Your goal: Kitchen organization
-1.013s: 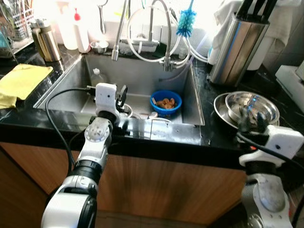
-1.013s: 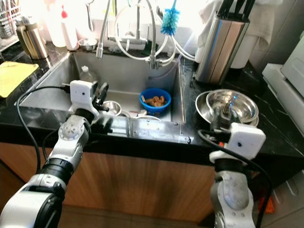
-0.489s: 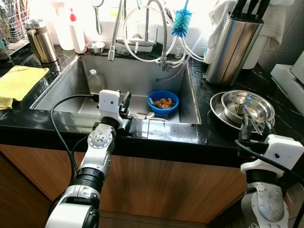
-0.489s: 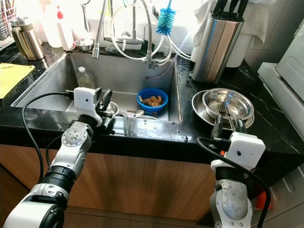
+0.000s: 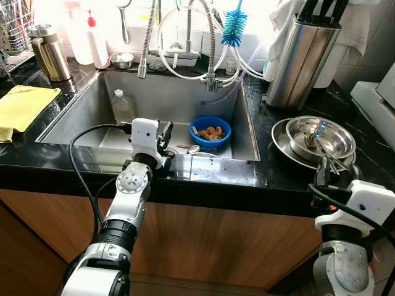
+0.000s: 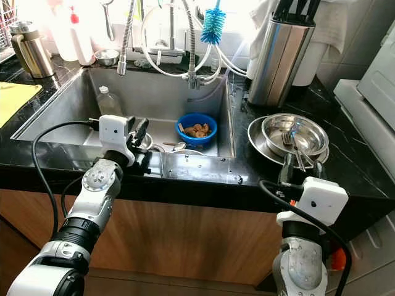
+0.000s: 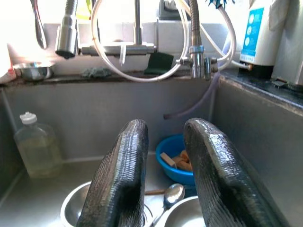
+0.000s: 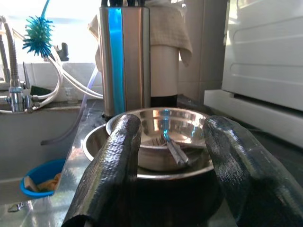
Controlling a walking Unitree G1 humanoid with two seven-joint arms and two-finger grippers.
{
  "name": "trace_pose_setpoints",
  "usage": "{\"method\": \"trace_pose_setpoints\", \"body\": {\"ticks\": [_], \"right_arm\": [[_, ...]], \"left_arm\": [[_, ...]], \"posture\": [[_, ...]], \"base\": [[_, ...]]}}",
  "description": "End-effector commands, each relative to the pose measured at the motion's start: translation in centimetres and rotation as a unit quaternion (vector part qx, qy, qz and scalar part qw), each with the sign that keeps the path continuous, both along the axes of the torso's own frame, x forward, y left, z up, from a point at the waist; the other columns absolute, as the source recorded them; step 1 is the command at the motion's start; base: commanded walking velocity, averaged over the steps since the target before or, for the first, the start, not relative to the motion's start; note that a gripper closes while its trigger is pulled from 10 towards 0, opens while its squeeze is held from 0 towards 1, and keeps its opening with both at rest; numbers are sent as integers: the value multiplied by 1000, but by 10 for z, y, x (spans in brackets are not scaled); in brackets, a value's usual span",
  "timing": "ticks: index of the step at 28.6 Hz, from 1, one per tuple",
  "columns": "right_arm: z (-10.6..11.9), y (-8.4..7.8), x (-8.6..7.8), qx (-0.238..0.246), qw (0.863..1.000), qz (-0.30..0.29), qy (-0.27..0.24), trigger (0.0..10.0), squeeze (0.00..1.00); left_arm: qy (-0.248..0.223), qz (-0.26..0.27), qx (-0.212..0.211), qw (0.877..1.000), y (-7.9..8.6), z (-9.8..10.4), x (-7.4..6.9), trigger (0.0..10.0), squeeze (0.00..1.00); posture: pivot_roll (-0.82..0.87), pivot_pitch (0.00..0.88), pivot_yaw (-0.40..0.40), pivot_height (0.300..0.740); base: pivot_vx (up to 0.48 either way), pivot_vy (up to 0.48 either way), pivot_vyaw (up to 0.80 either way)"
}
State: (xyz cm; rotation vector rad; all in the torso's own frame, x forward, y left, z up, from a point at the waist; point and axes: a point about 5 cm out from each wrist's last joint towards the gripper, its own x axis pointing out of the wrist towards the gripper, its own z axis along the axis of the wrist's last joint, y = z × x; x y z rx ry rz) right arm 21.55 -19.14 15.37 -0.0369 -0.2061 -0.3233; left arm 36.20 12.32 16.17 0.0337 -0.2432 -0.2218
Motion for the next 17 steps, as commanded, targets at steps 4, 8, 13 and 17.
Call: {"method": "trace_pose_setpoints", "body": {"ticks": [4, 8, 13, 17], "right_arm": [[-6, -5, -1, 17, 1000, -16, 8, 10000, 0], [-8, -6, 0, 24, 1000, -14, 13, 10000, 0], [-10, -6, 2, 30, 999, -11, 17, 10000, 0], [-10, -6, 3, 36, 999, -10, 18, 10000, 0]], "left_arm": [[-8, -7, -4, 1000, -3, 5, -1, 10000, 0], [-7, -7, -4, 1000, -3, 5, -1, 10000, 0], [-6, -8, -3, 1000, -4, 6, -2, 10000, 0], [-7, -8, -3, 1000, -4, 6, -2, 10000, 0]], "posture": [[70, 59, -72, 740], [71, 59, -74, 740], [72, 57, -73, 740], [73, 56, -74, 740]], "base": [[0, 0, 0], [0, 0, 0], [0, 0, 0], [0, 0, 0]]}}
